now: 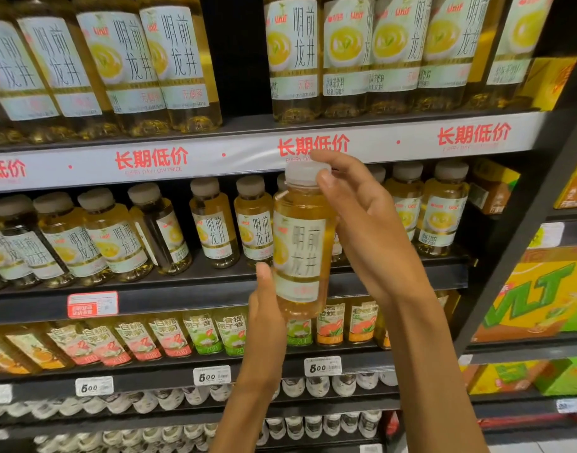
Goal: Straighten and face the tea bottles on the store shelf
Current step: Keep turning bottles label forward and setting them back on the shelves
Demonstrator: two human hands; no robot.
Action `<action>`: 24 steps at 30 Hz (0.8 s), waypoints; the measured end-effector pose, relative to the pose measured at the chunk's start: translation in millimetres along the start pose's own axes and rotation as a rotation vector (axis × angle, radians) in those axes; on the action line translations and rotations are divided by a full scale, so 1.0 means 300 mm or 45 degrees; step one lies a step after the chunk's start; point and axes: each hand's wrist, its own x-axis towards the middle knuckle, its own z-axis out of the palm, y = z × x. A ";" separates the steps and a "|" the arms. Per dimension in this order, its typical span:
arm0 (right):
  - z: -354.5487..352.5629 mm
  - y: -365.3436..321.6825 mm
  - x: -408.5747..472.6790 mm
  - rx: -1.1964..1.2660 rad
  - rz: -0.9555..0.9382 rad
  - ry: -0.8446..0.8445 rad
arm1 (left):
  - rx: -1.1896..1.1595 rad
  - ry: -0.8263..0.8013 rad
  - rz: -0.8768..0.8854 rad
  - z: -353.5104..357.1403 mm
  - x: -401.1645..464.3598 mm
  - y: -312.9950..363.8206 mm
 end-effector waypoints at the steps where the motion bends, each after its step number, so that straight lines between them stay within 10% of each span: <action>1: -0.002 -0.002 0.006 0.047 0.023 -0.030 | -0.019 -0.004 -0.033 -0.004 0.000 0.002; 24: -0.003 -0.040 0.026 0.162 0.082 -0.239 | -0.120 -0.302 -0.104 -0.001 -0.049 0.034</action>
